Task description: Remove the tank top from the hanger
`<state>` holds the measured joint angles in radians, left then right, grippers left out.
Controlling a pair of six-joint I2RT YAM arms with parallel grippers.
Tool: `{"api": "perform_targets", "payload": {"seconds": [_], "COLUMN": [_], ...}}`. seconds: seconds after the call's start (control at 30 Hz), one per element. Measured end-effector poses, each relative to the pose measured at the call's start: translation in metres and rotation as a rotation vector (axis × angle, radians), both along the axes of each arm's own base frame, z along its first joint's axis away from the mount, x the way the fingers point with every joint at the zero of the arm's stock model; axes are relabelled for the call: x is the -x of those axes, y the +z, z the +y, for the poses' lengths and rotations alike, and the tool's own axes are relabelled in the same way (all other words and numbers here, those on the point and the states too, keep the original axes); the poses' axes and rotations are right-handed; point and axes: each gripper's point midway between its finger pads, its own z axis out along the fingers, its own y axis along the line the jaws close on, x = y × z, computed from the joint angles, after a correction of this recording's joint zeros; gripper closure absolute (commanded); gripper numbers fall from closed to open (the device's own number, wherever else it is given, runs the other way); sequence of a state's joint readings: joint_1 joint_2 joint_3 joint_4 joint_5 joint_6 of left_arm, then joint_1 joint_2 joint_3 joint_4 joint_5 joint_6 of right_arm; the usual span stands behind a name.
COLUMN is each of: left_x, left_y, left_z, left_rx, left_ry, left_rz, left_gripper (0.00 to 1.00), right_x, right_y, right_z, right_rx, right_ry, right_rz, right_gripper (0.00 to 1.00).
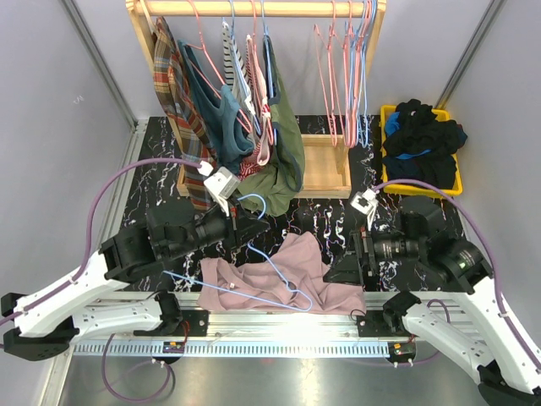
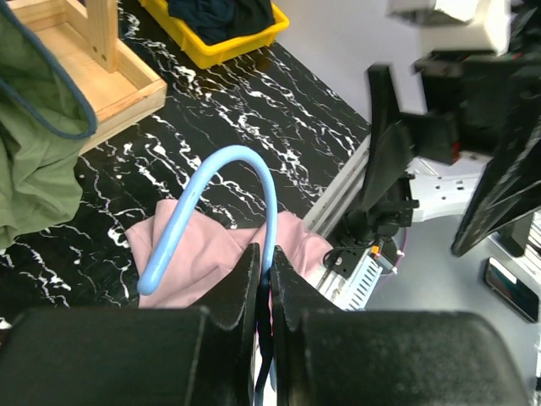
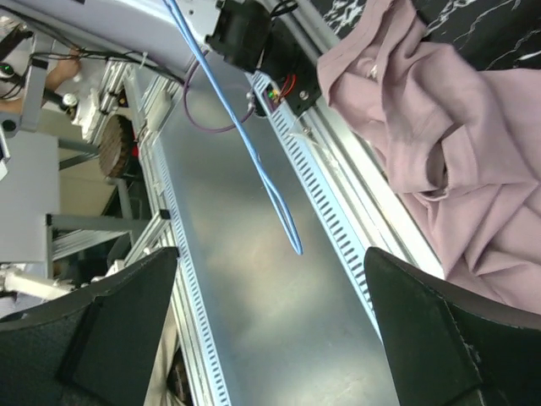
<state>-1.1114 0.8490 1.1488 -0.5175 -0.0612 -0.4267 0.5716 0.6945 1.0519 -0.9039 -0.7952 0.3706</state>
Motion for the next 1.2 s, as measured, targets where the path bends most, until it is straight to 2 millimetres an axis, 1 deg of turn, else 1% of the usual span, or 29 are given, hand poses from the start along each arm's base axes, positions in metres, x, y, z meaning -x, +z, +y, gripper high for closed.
{"api": "perform_targets", "payload": {"seconds": [0.07,0.17,0.27,0.43,0.53,0.57,0.63,0.7,0.73,0.8,0.83,0.87,0.9,0.97,1.0,1.1,1.13,1.17,1.2], "left_x": [0.001,0.0,-0.005,-0.018,-0.022,-0.022,-0.023,-0.024,-0.025,-0.028,-0.03,-0.031,-0.031,-0.032,-0.031,-0.031,-0.032,-0.032,-0.033], "left_y": [0.002,0.006,0.012,0.022,0.017,0.015,0.011,0.011,0.013,0.015,0.017,0.019,0.02,0.023,0.023,0.022,0.019,0.016,0.013], "left_z": [-0.001,-0.003,-0.004,-0.011,-0.02,-0.023,-0.025,-0.025,-0.023,-0.019,-0.016,-0.013,-0.012,-0.008,-0.007,-0.005,-0.004,-0.003,-0.002], "left_rx": [0.008,0.026,0.056,0.115,0.11,0.107,0.104,0.108,0.112,0.12,0.126,0.132,0.136,0.143,0.144,0.134,0.124,0.109,0.097], "left_ry": [-0.015,-0.025,-0.022,-0.027,-0.052,-0.059,-0.075,-0.077,-0.073,-0.061,-0.054,-0.048,-0.046,-0.042,-0.044,-0.047,-0.046,-0.042,-0.039], "left_rz": [0.002,0.0,0.002,0.017,0.043,0.05,0.069,0.077,0.077,0.075,0.072,0.07,0.068,0.062,0.061,0.055,0.057,0.058,0.058], "left_gripper": [1.0,1.0,1.0,1.0,1.0,1.0,1.0,1.0,1.0,1.0,1.0,1.0,1.0,1.0,1.0,1.0,0.88,0.64,0.43], "right_x": [0.005,0.013,0.023,0.055,0.066,0.066,0.064,0.062,0.062,0.06,0.06,0.059,0.059,0.056,0.055,0.054,0.054,0.053,0.053], "right_y": [-0.006,-0.009,-0.012,-0.028,-0.042,-0.049,-0.06,-0.065,-0.065,-0.064,-0.064,-0.064,-0.064,-0.064,-0.064,-0.061,-0.06,-0.06,-0.061], "right_z": [0.002,0.007,0.015,0.04,0.056,0.061,0.067,0.07,0.07,0.071,0.072,0.072,0.072,0.072,0.072,0.07,0.068,0.067,0.066], "right_rx": [-0.014,-0.053,-0.074,-0.027,0.028,0.053,0.096,0.113,0.113,0.106,0.104,0.105,0.107,0.11,0.109,0.102,0.101,0.104,0.108], "right_ry": [0.03,0.081,0.149,0.328,0.39,0.392,0.387,0.378,0.378,0.376,0.375,0.372,0.366,0.352,0.346,0.33,0.325,0.316,0.31], "right_rz": [0.026,0.04,0.045,0.08,0.088,0.093,0.095,0.088,0.083,0.068,0.064,0.064,0.065,0.058,0.052,0.033,0.029,0.024,0.023], "right_gripper": [0.0,0.0,0.0,0.0,0.03,0.04,0.1,0.23,0.38,0.65,0.82,0.87,0.89,0.99,1.0,1.0,1.0,1.0,1.0]}}
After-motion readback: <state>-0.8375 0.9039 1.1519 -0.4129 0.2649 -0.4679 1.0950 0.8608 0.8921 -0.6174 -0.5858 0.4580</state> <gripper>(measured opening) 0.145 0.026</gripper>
